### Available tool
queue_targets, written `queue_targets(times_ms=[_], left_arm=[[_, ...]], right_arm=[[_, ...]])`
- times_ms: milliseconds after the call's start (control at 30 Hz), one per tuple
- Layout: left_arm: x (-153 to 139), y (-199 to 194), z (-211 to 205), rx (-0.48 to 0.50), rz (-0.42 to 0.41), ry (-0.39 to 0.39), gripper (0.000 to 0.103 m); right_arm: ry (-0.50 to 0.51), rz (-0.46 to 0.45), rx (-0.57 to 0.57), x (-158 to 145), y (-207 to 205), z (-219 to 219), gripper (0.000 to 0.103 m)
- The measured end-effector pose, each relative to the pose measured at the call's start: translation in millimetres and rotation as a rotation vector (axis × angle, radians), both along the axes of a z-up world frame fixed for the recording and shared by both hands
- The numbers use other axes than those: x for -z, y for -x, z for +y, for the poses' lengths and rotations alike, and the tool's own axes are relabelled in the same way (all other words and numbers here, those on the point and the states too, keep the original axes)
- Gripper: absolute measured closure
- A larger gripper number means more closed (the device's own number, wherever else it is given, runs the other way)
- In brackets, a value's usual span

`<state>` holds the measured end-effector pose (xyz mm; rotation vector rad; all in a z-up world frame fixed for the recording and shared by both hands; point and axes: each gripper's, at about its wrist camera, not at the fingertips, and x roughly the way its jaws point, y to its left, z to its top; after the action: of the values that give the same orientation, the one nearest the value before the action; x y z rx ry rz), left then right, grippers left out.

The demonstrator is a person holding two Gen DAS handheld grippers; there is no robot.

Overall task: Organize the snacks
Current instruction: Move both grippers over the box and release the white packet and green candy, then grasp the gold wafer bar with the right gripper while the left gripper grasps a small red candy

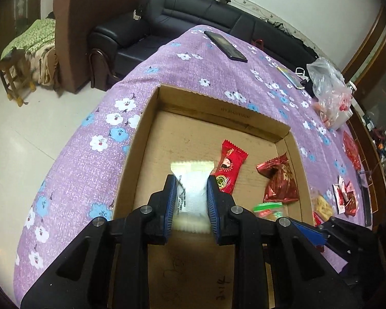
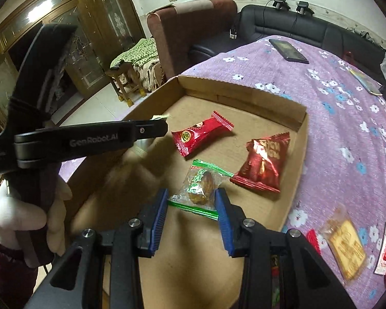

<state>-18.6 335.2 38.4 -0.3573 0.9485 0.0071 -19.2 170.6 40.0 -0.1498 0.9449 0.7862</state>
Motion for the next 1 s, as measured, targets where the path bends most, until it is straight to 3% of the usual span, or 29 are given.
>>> queue_targets(times_ms=[200, 367, 467, 667, 867, 933, 1000], left_arm=[[0, -2, 6, -0.035, 0.02, 0.04, 0.081], [-21, 18, 3, -0.037, -0.052, 0.081, 0.081], [-36, 37, -7, -0.013, -0.1, 0.098, 0.081], [-45, 60, -44, 0.079, -0.133, 0.121, 0.081], [-47, 68, -91, 0.176, -0.126, 0.11, 0.081], [-48, 71, -103, 0.211, -0.124, 0.1, 0.081], [-49, 74, -116, 0.243, -0.122, 0.088, 0.081]], right_arm=[[-0.044, -0.009, 0.018, -8, -3, -7, 0.053], [-0.108, -0.064, 0.084, -32, -3, -48, 0.053], [-0.088, -0.114, 0.171, -37, -9, -88, 0.05], [0.002, -0.082, 0.286, -13, -31, -143, 0.05], [0.074, -0.063, 0.261, 16, -37, -143, 0.049], [0.097, -0.054, 0.242, 24, -37, -140, 0.041], [0.11, -0.085, 0.235, 28, -33, -141, 0.041]])
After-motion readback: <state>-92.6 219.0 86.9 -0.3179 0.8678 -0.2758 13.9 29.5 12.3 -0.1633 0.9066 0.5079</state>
